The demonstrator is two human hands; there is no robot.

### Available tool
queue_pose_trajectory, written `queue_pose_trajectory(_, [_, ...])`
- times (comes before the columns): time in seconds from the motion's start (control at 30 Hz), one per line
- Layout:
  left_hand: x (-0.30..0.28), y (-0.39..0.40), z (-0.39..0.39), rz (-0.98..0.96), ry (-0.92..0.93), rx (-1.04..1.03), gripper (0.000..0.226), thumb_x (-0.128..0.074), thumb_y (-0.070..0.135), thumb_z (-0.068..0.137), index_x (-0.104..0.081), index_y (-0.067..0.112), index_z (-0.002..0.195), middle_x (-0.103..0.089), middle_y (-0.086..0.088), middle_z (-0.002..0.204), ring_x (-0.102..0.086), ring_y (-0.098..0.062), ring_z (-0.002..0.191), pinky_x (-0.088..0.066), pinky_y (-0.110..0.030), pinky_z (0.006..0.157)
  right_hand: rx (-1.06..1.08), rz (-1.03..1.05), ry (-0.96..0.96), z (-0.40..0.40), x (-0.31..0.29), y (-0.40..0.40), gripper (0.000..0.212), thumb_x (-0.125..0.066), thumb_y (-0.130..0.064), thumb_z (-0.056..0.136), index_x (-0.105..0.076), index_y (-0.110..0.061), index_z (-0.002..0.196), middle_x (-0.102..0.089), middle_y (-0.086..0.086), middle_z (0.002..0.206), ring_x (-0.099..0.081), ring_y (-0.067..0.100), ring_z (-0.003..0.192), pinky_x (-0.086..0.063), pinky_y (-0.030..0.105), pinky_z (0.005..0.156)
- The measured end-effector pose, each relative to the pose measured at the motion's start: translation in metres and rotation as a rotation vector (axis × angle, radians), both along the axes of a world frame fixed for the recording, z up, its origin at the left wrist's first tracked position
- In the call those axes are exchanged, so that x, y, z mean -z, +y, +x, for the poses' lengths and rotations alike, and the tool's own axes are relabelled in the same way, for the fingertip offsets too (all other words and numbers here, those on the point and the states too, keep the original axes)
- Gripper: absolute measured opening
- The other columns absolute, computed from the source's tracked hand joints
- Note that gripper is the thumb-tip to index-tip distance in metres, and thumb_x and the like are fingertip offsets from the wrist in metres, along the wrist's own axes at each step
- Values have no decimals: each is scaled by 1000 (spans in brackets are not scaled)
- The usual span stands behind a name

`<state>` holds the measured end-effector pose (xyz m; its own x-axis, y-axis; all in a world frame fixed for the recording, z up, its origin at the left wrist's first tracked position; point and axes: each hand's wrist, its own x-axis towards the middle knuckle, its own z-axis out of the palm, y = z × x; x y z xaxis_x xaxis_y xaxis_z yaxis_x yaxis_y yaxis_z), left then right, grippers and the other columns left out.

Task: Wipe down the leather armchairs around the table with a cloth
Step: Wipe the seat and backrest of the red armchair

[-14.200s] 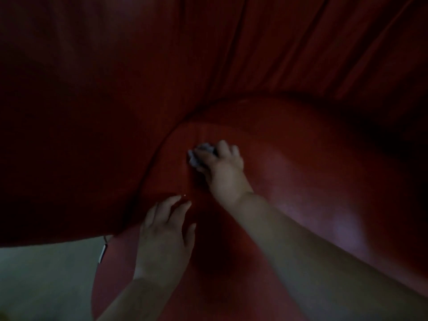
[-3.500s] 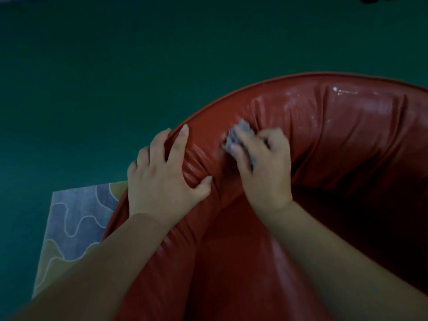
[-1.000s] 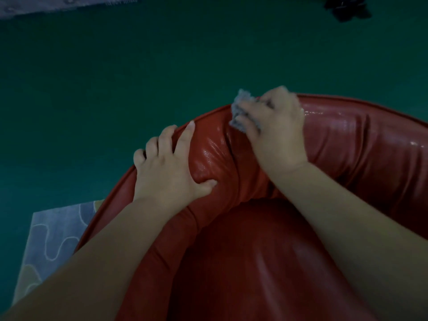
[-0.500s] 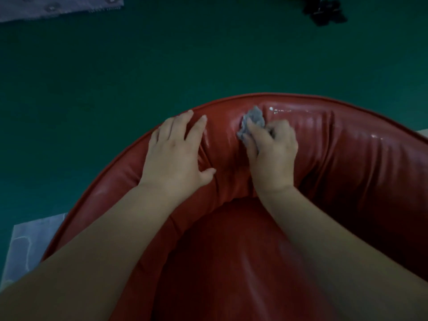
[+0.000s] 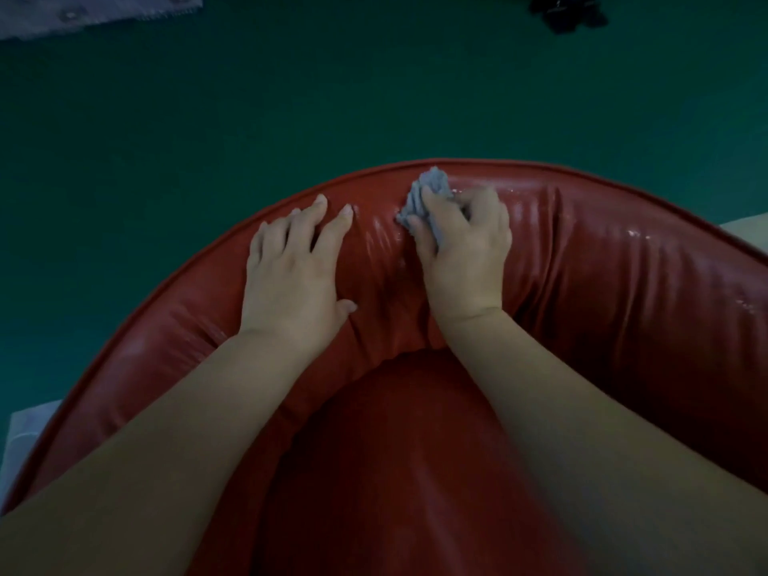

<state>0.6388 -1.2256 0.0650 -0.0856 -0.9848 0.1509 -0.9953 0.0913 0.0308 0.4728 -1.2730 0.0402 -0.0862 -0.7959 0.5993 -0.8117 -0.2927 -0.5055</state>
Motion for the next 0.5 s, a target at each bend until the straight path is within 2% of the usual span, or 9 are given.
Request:
queue_pose_trajectory(0.13, [3, -1, 0, -7, 0, -12, 109, -88, 37, 57, -30, 22, 148, -29, -7, 153, -29, -32, 136, -21, -52, 113, -46, 50, 85, -15, 28, 28, 24, -68, -22, 85, -70, -13, 107, -53, 10, 86, -48, 26, 74, -44, 37, 63])
queue_pose_trajectory(0.23, [5, -2, 0, 1, 12, -19, 108, -88, 36, 58, -30, 23, 148, -28, -6, 153, -27, -32, 136, -17, -51, 114, -80, 74, 84, -23, 24, 43, 22, -67, -24, 85, -72, -13, 103, -52, 8, 85, -48, 25, 75, -46, 40, 63])
queue_pose_trajectory(0.4, [6, -2, -1, -3, 28, -31, 107, -89, 35, 58, -31, 23, 147, -29, -5, 152, -28, -32, 135, -19, -52, 113, -84, -40, 94, -18, -24, -13, 23, -63, -27, 84, -72, -17, 102, -54, 11, 90, -50, 30, 82, -40, 36, 69])
queue_pose_trajectory(0.5, [7, -3, -2, 9, 21, -37, 107, -89, 35, 58, -30, 24, 148, -27, -5, 153, -27, -32, 136, -18, -53, 113, 14, 58, 134, -23, -19, -32, 26, -58, -30, 84, -72, -17, 100, -54, 11, 93, -50, 33, 85, -44, 41, 70])
